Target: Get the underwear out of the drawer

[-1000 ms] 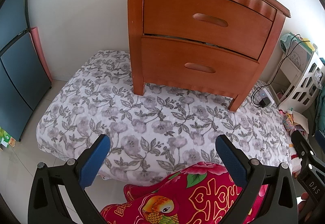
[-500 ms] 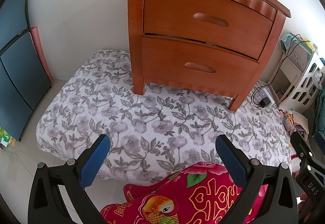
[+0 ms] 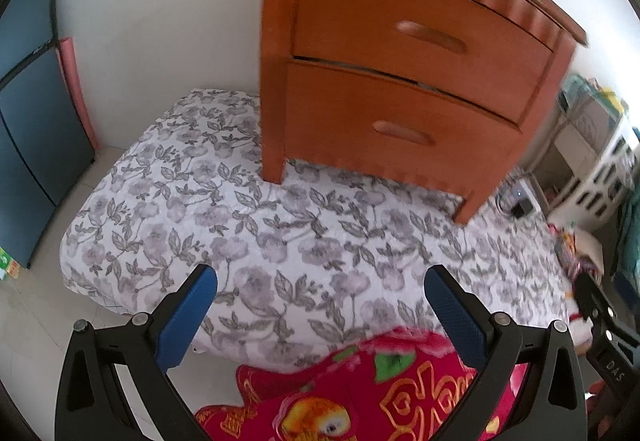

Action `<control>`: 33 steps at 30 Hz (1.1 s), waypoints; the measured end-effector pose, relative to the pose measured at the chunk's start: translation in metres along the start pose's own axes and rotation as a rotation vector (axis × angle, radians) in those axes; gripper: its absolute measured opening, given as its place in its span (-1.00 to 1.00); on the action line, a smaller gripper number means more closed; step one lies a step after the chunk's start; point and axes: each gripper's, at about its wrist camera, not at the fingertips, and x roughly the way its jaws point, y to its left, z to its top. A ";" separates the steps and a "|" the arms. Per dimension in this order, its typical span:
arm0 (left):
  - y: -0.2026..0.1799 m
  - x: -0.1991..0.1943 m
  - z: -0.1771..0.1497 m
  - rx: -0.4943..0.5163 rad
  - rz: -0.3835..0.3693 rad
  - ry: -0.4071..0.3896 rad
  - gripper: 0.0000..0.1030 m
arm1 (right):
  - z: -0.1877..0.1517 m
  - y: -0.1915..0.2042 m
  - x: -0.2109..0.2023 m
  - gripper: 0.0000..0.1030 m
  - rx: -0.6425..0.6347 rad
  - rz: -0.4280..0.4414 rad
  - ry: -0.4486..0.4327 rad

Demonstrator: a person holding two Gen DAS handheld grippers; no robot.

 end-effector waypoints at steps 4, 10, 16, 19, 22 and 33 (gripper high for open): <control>0.016 0.017 0.019 -0.024 -0.026 -0.030 1.00 | 0.007 -0.010 0.024 1.00 0.013 0.048 0.026; 0.047 0.043 0.054 -0.095 -0.151 -0.173 1.00 | 0.028 -0.012 0.068 1.00 -0.001 0.103 0.026; 0.063 0.086 0.102 -0.097 -0.200 -0.147 1.00 | 0.062 -0.010 0.118 1.00 -0.027 0.164 -0.004; 0.067 0.110 0.124 -0.083 -0.201 -0.103 1.00 | 0.079 -0.007 0.144 1.00 -0.070 0.198 0.017; 0.064 0.129 0.141 -0.035 -0.227 -0.090 1.00 | 0.090 -0.010 0.169 1.00 -0.086 0.241 0.036; 0.038 0.178 0.170 0.104 -0.247 -0.057 1.00 | 0.109 -0.029 0.233 1.00 -0.044 0.359 0.072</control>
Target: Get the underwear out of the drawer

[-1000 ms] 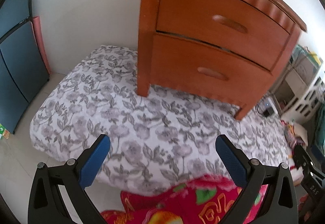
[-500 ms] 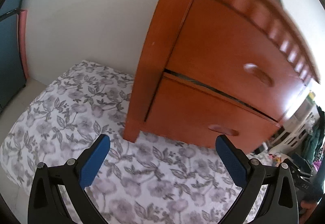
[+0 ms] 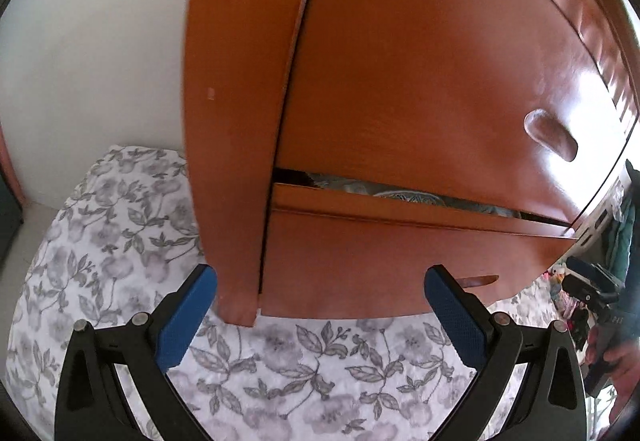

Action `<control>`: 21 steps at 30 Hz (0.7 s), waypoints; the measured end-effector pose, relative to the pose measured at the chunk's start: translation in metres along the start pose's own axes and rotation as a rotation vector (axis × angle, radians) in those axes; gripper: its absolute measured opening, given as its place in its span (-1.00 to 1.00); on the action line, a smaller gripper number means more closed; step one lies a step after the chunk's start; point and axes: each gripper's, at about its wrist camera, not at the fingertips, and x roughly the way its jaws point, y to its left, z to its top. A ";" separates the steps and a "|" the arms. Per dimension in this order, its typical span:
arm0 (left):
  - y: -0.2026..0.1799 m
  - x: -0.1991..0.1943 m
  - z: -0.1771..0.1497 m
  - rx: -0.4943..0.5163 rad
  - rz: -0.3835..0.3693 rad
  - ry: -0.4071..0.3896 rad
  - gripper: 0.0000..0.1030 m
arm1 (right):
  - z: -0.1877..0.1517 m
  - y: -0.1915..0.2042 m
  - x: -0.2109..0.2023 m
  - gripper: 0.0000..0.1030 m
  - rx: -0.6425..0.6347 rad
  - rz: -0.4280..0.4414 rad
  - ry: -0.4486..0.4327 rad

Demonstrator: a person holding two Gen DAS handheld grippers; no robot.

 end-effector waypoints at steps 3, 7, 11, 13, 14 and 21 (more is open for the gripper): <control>-0.003 0.008 0.001 0.024 0.001 0.004 1.00 | 0.002 0.000 0.007 1.00 -0.010 0.015 0.001; -0.006 0.012 0.003 0.058 -0.004 -0.006 1.00 | 0.007 -0.002 0.010 1.00 -0.021 0.010 -0.018; -0.013 0.014 0.004 0.109 0.014 -0.017 1.00 | 0.011 -0.005 0.013 1.00 -0.012 0.024 -0.020; -0.016 0.015 0.005 0.129 0.012 -0.022 1.00 | 0.011 -0.004 0.016 1.00 -0.023 0.017 -0.026; -0.017 0.014 0.006 0.136 0.010 -0.023 1.00 | 0.012 -0.004 0.017 1.00 -0.030 0.014 -0.026; -0.031 0.021 0.006 0.182 0.018 -0.046 1.00 | 0.016 -0.003 0.019 1.00 -0.066 0.000 -0.021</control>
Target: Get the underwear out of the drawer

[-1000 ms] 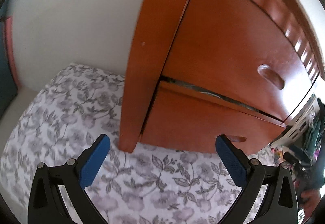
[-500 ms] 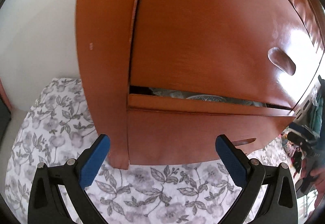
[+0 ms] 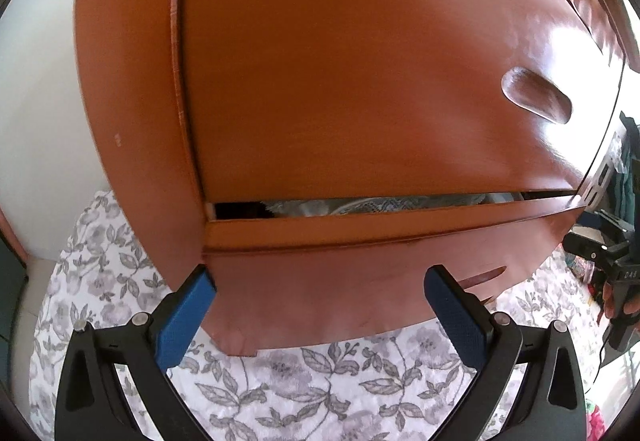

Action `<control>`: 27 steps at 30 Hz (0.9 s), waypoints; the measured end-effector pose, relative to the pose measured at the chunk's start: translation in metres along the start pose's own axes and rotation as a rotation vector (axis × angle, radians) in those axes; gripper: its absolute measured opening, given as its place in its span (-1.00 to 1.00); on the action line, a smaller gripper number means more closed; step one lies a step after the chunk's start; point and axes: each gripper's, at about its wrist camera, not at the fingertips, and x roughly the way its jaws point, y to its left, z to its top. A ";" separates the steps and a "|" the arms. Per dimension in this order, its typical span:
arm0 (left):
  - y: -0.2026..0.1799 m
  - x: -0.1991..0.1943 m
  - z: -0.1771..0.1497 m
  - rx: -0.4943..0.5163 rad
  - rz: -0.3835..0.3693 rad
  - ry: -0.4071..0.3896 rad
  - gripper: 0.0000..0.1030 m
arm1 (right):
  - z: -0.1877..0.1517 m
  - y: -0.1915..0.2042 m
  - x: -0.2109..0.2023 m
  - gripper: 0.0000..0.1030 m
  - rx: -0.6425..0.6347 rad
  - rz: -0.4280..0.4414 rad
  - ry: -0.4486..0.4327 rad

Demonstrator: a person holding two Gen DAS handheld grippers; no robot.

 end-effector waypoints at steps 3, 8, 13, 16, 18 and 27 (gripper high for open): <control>-0.003 0.002 0.003 0.014 0.014 -0.005 1.00 | 0.001 0.001 0.000 1.00 -0.004 -0.006 0.003; 0.000 0.002 0.004 0.032 -0.001 -0.005 1.00 | 0.002 0.005 0.001 1.00 -0.040 -0.020 0.020; 0.004 -0.001 0.001 0.045 -0.013 0.000 1.00 | 0.000 0.007 0.000 1.00 -0.051 -0.025 0.011; 0.005 -0.005 -0.003 0.050 -0.015 -0.002 1.00 | -0.004 0.010 -0.002 1.00 -0.068 -0.031 0.006; -0.001 -0.008 -0.007 0.062 -0.008 0.004 1.00 | -0.006 0.011 -0.004 1.00 -0.079 -0.032 0.005; -0.010 -0.028 -0.026 0.092 0.009 0.010 1.00 | -0.024 0.021 -0.023 1.00 -0.103 -0.027 0.006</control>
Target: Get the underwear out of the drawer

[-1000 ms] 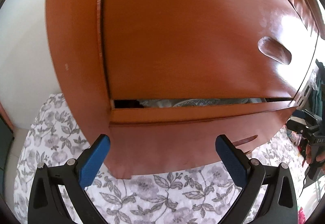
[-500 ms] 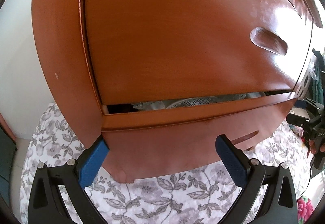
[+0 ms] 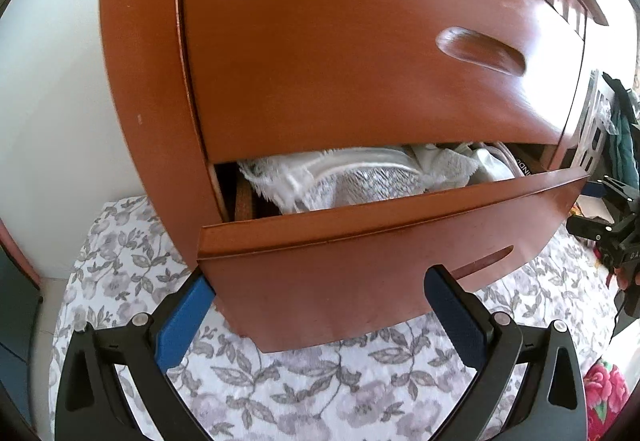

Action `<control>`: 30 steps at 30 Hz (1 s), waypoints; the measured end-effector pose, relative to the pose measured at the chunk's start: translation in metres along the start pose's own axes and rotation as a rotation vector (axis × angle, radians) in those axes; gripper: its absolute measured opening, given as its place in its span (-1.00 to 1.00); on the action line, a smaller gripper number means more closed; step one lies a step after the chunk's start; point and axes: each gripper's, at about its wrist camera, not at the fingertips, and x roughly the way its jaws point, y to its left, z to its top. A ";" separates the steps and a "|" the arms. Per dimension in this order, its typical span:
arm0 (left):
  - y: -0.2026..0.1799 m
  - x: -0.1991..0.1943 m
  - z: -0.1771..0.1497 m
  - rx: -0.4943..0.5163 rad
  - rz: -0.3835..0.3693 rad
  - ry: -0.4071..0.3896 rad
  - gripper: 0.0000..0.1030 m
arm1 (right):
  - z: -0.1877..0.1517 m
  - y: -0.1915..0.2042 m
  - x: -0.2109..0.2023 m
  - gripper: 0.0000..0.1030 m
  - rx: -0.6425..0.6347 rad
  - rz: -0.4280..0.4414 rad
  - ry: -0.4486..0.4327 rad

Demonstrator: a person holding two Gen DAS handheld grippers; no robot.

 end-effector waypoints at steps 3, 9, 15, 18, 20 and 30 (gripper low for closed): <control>-0.003 -0.008 -0.007 0.012 0.004 0.002 1.00 | -0.005 0.004 -0.006 1.00 0.000 0.001 -0.001; -0.007 -0.021 -0.022 0.014 0.006 0.003 1.00 | -0.017 0.017 -0.017 1.00 0.005 0.003 -0.005; -0.007 -0.029 -0.033 0.025 0.007 0.007 1.00 | -0.024 0.017 -0.025 1.00 0.014 0.009 -0.013; -0.009 -0.036 -0.038 0.026 0.007 0.012 1.00 | -0.031 0.020 -0.032 1.00 0.007 0.008 -0.015; -0.009 -0.040 -0.042 0.026 0.007 0.012 1.00 | -0.036 0.021 -0.036 1.00 0.013 0.009 -0.019; -0.017 -0.056 -0.056 0.030 0.025 0.034 1.00 | -0.048 0.022 -0.051 1.00 0.035 0.012 -0.031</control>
